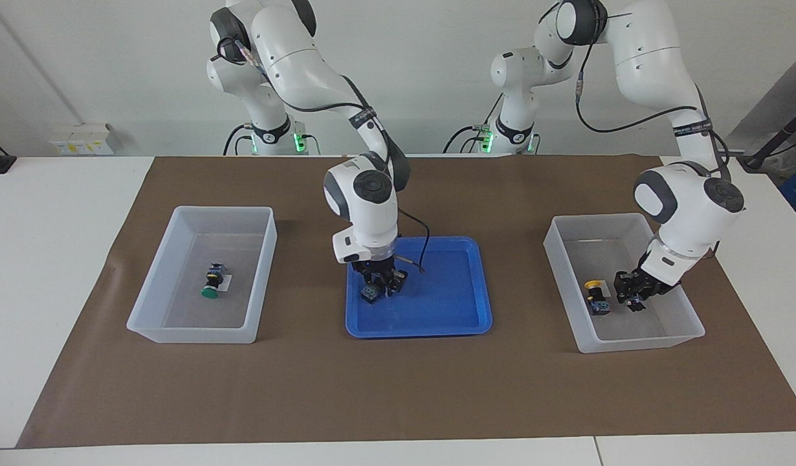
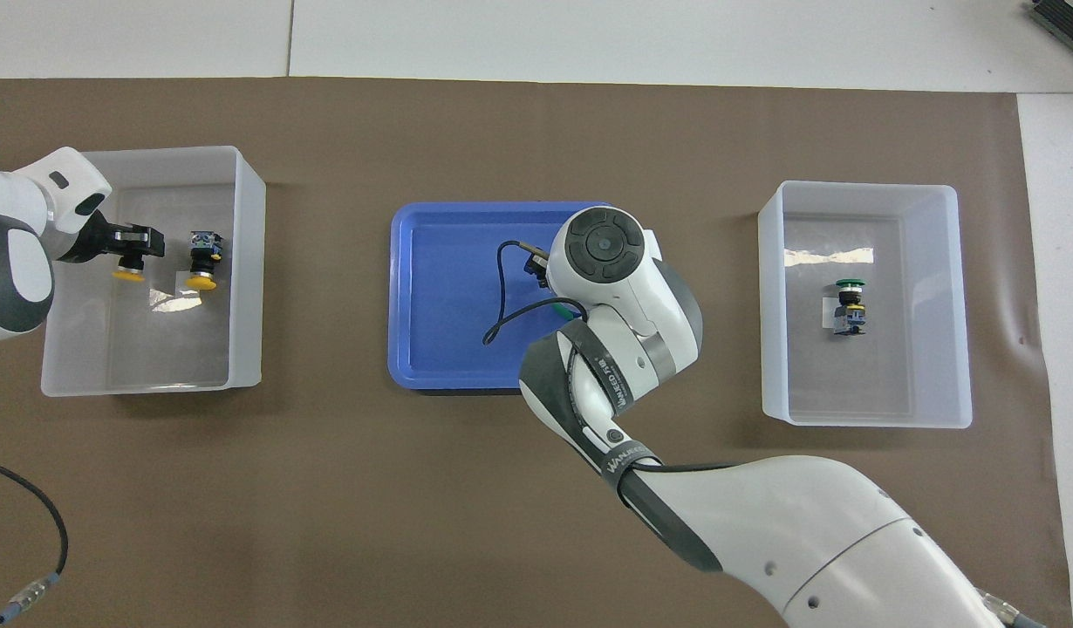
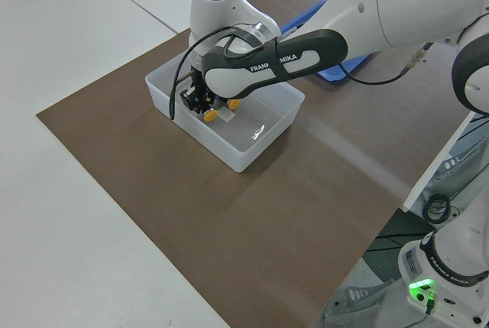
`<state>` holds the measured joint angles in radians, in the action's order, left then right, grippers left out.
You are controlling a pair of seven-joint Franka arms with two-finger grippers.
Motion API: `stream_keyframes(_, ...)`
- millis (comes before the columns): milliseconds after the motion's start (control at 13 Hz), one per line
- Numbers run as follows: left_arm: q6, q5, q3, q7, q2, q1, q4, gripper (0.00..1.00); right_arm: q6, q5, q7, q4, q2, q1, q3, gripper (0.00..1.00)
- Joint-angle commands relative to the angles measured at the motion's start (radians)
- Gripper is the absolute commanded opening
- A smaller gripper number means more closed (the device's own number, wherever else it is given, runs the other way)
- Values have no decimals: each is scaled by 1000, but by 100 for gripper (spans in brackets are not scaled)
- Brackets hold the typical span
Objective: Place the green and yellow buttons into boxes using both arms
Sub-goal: 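Grasp the green button with the right gripper while the left gripper adjusts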
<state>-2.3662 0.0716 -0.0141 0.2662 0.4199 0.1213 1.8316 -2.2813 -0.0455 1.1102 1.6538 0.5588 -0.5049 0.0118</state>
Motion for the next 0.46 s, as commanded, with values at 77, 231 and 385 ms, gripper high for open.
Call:
stream_keyframes(77,-57,20,-10,19,-13,-11,51,0,2,21,52,4,-26,3,2,0)
stream_keyframes(231,-56,20,-10,19,-13,-11,52,0,60,26,39,3,-101,15,2,0)
stream_keyframes(385,-51,20,-10,18,-13,-12,49,42,127,24,-1,4,-198,35,0,0)
